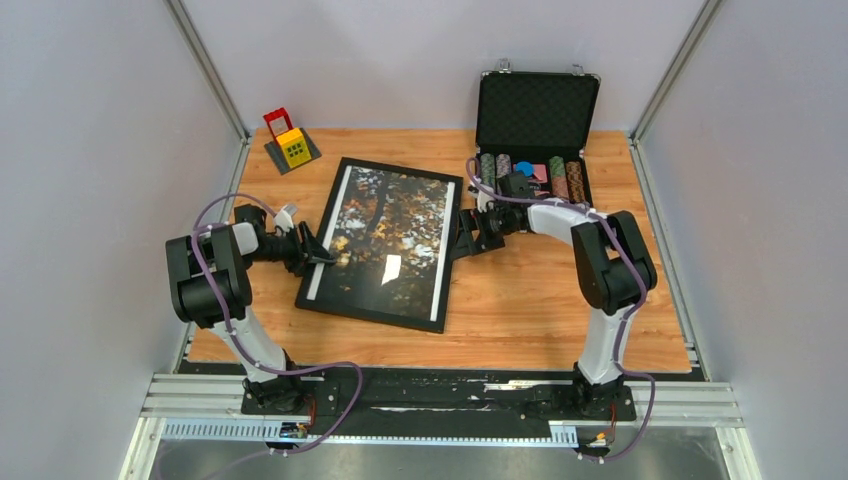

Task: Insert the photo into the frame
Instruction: Turn over the photo frame at the center of the board.

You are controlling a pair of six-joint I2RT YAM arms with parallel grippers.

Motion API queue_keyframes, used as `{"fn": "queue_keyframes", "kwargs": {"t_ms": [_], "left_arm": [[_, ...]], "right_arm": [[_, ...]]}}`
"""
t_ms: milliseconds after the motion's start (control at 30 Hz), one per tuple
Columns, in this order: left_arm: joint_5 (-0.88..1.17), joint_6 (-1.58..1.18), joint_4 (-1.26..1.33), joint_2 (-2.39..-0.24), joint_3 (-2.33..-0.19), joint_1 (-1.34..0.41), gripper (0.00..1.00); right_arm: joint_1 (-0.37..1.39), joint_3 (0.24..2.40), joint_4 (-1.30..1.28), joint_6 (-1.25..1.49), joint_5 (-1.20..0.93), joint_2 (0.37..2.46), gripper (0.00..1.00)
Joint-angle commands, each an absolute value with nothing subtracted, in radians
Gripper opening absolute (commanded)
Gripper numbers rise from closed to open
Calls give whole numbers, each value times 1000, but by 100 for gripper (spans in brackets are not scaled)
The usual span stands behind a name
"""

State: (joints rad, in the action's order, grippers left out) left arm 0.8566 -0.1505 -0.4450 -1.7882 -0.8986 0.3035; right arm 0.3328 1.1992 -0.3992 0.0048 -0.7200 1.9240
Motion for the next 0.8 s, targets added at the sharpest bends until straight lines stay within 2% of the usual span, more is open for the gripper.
{"fn": "queue_keyframes", "kwargs": {"t_ms": [0, 600, 767], "left_arm": [[592, -126, -437, -1798, -906, 314, 58], [607, -111, -460, -1803, -930, 314, 78], [613, -104, -471, -1766, -935, 315, 92]], "right_arm": [[342, 1256, -357, 52, -755, 1978, 87], [362, 1313, -359, 68, -737, 2029, 86], [363, 1321, -365, 72, -739, 2021, 86]]}}
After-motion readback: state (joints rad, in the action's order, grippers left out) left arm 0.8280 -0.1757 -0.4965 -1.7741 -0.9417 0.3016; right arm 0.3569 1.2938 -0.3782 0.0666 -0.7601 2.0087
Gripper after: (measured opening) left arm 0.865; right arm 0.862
